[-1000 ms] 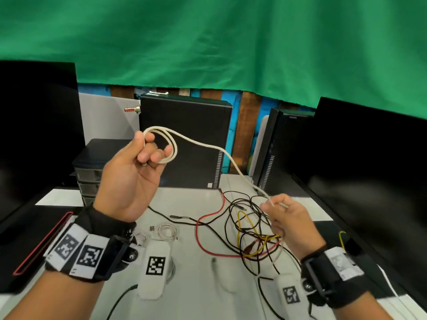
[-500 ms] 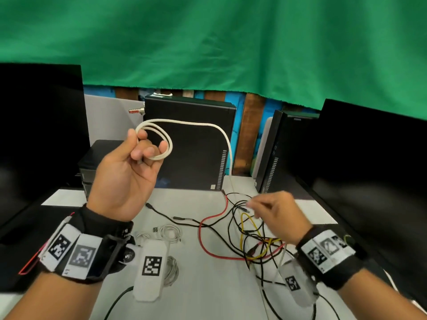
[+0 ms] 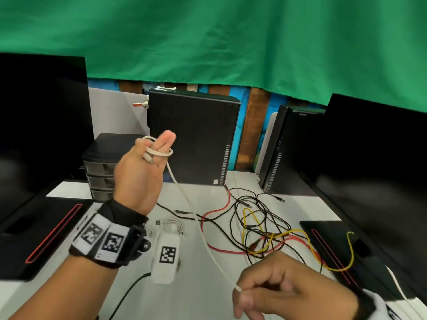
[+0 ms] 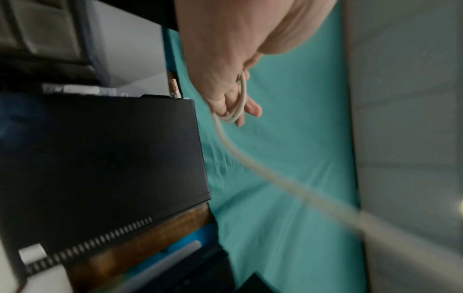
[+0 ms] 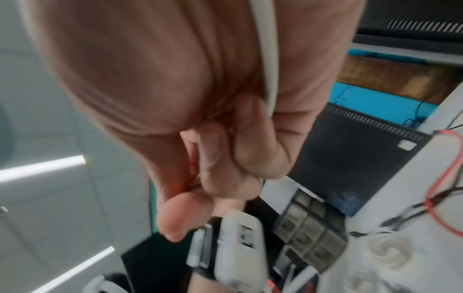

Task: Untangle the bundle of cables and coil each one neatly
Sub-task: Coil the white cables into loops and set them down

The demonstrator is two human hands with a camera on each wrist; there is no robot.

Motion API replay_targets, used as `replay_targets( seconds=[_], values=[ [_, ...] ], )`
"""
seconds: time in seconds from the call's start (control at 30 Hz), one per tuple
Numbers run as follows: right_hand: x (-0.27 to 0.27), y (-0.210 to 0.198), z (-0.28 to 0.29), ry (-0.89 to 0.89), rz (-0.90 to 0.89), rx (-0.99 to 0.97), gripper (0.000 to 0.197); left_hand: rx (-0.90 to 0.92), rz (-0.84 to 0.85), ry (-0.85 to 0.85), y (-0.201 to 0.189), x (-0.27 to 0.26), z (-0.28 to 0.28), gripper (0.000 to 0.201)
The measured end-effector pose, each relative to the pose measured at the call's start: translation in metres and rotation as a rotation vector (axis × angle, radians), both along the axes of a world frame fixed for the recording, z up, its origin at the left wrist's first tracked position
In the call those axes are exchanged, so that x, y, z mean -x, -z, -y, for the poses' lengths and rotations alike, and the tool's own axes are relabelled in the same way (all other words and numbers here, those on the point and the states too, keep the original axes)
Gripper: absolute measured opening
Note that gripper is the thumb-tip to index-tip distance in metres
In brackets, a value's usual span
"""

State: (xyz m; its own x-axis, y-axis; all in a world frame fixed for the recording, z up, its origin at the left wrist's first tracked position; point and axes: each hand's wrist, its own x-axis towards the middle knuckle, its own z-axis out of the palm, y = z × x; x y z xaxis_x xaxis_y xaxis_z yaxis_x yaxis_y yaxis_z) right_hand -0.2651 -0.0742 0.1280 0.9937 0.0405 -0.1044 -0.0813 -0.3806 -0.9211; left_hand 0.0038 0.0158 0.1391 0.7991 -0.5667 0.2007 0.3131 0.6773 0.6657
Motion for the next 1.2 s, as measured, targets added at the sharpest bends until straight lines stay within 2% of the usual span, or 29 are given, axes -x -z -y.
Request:
replay_targets(
  seconds=[0.03, 0.1, 0.17, 0.27, 0.33, 0.37, 0.43, 0.5, 0.53, 0.6, 0.73, 0.83, 0.87, 0.9, 0.97, 1.07, 1.1, 1.2],
  values=[
    [0.004, -0.007, -0.002, 0.003, 0.043, -0.021, 0.022, -0.096, 0.140, -0.088, 0.004, 0.009, 0.005, 0.028],
    [0.011, -0.018, -0.003, 0.010, 0.117, -0.071, 0.019, -0.307, 0.529, -0.282, 0.013, 0.025, 0.012, 0.032],
    [0.019, -0.026, -0.003, 0.050, 0.184, -0.112, 0.019, -0.421, 0.846, -0.334, 0.025, 0.038, 0.018, 0.034],
    [0.023, -0.038, 0.008, 0.304, 0.431, -0.152, 0.031, -0.529, 1.205, -0.345, 0.045, 0.045, 0.022, 0.040],
    [0.014, -0.045, 0.033, 0.536, 0.615, -0.160, 0.028, -0.563, 1.418, -0.297, 0.057, 0.049, 0.023, 0.036],
    [0.007, -0.046, 0.052, 0.657, 0.643, -0.095, 0.025, -0.556, 1.501, -0.257, 0.061, 0.052, 0.025, 0.032],
    [-0.008, -0.044, 0.092, 0.848, 0.525, 0.175, 0.020, -0.572, 1.647, -0.198, 0.069, 0.056, 0.027, 0.027],
    [-0.013, -0.035, 0.126, 0.903, 0.259, 0.385, 0.016, -0.655, 1.738, -0.210, 0.076, 0.052, 0.030, 0.030],
    [-0.010, -0.031, 0.137, 0.898, 0.135, 0.448, 0.015, -0.710, 1.726, -0.226, 0.078, 0.047, 0.031, 0.033],
    [-0.001, -0.032, 0.153, 0.908, 0.060, 0.468, 0.018, -0.828, 1.626, -0.249, 0.078, 0.035, 0.033, 0.038],
    [0.027, -0.058, 0.168, 0.929, 0.273, 0.335, 0.030, -0.941, 1.395, -0.147, 0.068, 0.022, 0.033, 0.044],
    [0.047, -0.084, 0.176, 0.945, 0.429, 0.293, 0.073, -1.050, 1.411, -0.128, 0.063, 0.019, 0.030, 0.045],
    [0.052, -0.091, 0.177, 0.961, 0.466, 0.296, 0.079, -1.078, 1.407, -0.122, 0.061, 0.019, 0.028, 0.045],
    [0.054, -0.097, 0.178, 0.980, 0.497, 0.318, 0.079, -1.083, 1.386, -0.106, 0.060, 0.018, 0.028, 0.045],
    [0.052, -0.105, 0.172, 0.996, 0.539, 0.373, 0.063, -1.041, 1.304, -0.036, 0.058, 0.020, 0.028, 0.045],
    [0.026, -0.088, 0.142, 0.848, 0.574, 0.393, 0.013, -0.909, 1.118, 0.132, 0.057, 0.032, 0.032, 0.045],
    [0.012, -0.075, 0.125, 0.763, 0.556, 0.417, 0.012, -0.859, 1.057, 0.192, 0.056, 0.037, 0.033, 0.046],
    [-0.031, -0.021, 0.082, 0.526, 0.431, 0.524, 0.032, -0.749, 0.804, 0.326, 0.048, 0.051, 0.031, 0.047]
  ],
)
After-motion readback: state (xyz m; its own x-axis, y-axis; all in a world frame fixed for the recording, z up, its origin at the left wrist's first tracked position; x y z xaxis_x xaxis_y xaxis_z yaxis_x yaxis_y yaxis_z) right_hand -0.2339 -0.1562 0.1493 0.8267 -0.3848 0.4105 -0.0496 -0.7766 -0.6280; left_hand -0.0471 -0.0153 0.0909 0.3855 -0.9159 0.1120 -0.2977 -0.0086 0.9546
